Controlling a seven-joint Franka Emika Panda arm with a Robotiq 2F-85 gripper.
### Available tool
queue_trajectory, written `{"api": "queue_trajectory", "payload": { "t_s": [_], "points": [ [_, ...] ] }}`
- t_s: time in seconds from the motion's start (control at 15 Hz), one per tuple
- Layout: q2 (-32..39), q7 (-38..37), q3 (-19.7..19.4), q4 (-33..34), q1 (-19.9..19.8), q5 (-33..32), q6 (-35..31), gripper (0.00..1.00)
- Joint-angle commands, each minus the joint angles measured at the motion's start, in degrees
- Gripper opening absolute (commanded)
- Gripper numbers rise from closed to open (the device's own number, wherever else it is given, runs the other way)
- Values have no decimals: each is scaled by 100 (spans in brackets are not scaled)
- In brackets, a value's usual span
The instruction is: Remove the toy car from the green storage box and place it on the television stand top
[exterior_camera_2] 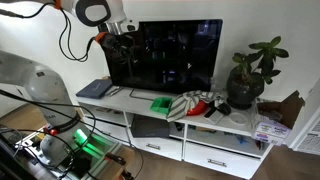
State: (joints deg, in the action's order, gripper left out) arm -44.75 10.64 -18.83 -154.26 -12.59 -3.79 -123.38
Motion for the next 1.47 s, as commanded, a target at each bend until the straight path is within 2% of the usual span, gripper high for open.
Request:
{"api": "queue_trajectory", "payload": {
  "t_s": [0.0,0.6,0.73,1.0,1.2,1.4],
  "points": [
    [16,44,59,11,-64,57,12,100],
    [16,44,59,11,-64,57,12,100],
    [352,160,32,94,92,75,-295,100],
    [1007,179,238,163,212,-43,-905,100],
    [1777,122,374,385,264,-68,-1254,100],
    [2615,285,339,749,360,64,-1474,100]
  ]
}}
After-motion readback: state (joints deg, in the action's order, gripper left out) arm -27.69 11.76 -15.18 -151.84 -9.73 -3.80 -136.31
